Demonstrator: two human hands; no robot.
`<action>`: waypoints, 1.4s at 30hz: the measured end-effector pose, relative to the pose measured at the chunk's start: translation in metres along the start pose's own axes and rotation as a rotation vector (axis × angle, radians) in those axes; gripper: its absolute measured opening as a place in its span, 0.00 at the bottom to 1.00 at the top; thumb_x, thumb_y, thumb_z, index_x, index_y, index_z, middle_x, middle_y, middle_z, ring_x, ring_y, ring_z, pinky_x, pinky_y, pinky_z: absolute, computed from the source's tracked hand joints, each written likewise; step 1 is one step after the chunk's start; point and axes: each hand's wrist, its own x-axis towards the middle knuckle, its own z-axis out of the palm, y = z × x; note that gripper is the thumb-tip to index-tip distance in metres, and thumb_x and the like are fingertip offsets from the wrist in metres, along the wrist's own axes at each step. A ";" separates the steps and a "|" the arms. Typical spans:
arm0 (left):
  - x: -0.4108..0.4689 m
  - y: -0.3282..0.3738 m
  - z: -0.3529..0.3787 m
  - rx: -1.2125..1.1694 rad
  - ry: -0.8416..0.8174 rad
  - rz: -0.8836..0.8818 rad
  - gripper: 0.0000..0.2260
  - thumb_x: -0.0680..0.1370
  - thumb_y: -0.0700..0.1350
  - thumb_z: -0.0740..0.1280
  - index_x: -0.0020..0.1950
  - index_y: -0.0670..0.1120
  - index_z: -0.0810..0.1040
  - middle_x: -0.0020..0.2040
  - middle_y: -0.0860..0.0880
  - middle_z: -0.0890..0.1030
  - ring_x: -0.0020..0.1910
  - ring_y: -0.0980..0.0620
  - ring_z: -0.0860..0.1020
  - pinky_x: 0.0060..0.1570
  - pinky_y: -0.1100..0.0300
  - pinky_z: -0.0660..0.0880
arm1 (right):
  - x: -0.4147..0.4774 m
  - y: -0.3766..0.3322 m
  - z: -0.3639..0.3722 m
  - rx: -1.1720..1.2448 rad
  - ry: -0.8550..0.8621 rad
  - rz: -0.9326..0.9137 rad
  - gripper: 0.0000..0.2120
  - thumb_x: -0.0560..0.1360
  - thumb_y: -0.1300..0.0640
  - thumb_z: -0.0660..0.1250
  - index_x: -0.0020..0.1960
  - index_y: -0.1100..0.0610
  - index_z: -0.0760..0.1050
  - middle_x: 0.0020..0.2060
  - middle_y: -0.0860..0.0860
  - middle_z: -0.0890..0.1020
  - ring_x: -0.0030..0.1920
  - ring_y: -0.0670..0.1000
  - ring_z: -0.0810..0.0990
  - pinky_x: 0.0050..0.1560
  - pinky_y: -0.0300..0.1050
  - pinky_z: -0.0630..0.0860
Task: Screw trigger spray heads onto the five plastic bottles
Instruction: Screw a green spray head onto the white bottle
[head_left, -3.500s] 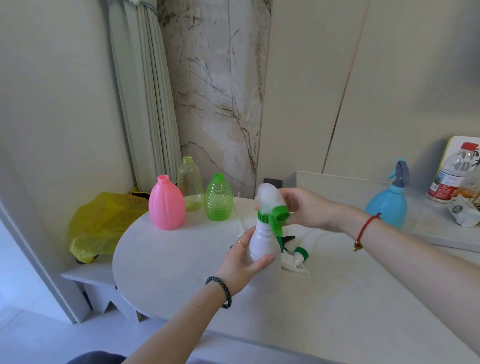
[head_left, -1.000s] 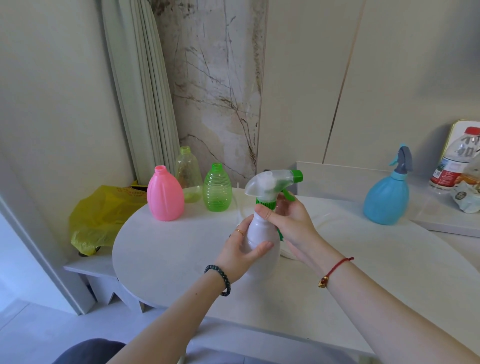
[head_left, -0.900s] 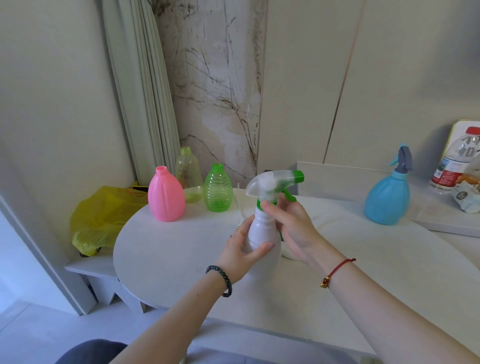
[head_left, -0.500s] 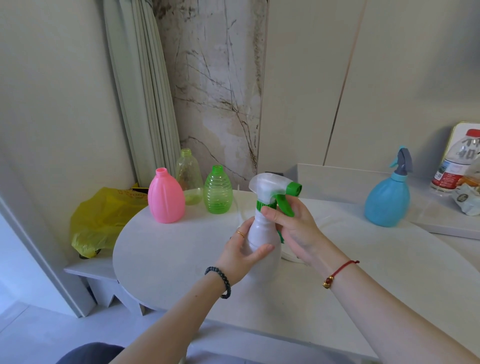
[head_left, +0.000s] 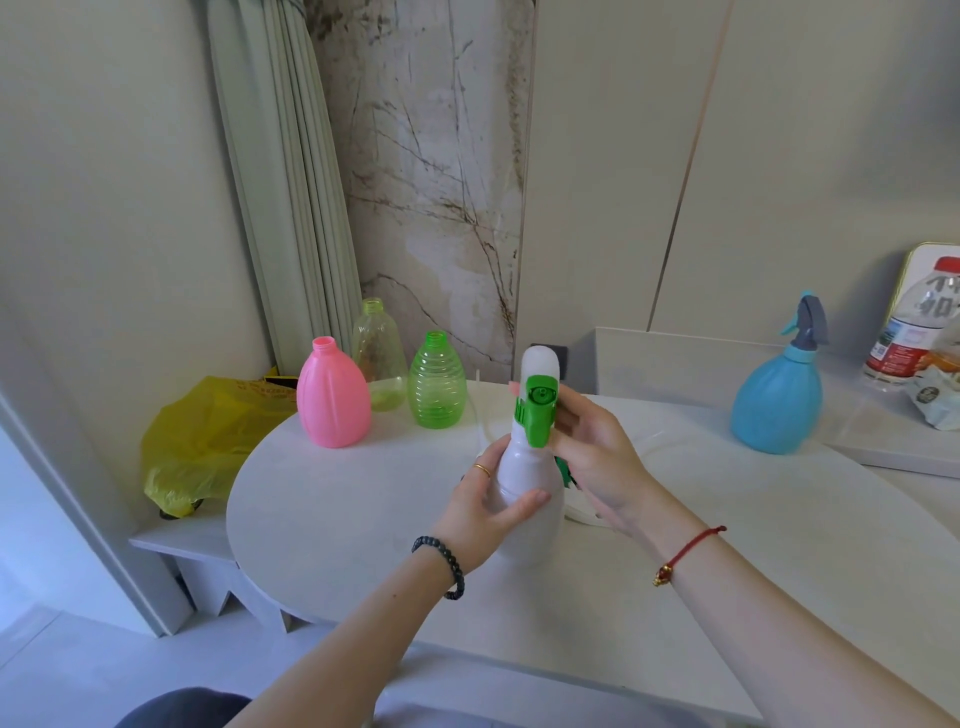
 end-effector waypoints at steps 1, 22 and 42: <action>0.000 0.000 0.000 -0.004 0.002 0.001 0.20 0.71 0.49 0.69 0.51 0.70 0.64 0.51 0.65 0.75 0.47 0.74 0.74 0.42 0.79 0.68 | 0.001 -0.002 -0.003 0.008 -0.005 0.013 0.14 0.72 0.68 0.66 0.54 0.53 0.78 0.46 0.44 0.84 0.50 0.42 0.79 0.52 0.36 0.76; 0.001 -0.002 0.001 0.030 -0.002 -0.016 0.22 0.71 0.52 0.69 0.57 0.67 0.61 0.58 0.56 0.75 0.57 0.60 0.73 0.55 0.68 0.69 | 0.006 -0.010 -0.008 0.013 0.071 0.029 0.13 0.69 0.70 0.68 0.49 0.57 0.78 0.42 0.48 0.85 0.45 0.47 0.83 0.51 0.41 0.79; -0.013 -0.002 -0.009 -0.004 0.010 -0.023 0.21 0.73 0.47 0.66 0.63 0.60 0.63 0.58 0.50 0.73 0.53 0.52 0.78 0.50 0.64 0.75 | -0.030 0.003 -0.028 -0.369 -0.077 0.152 0.36 0.64 0.56 0.76 0.68 0.43 0.64 0.64 0.46 0.74 0.67 0.44 0.69 0.64 0.42 0.67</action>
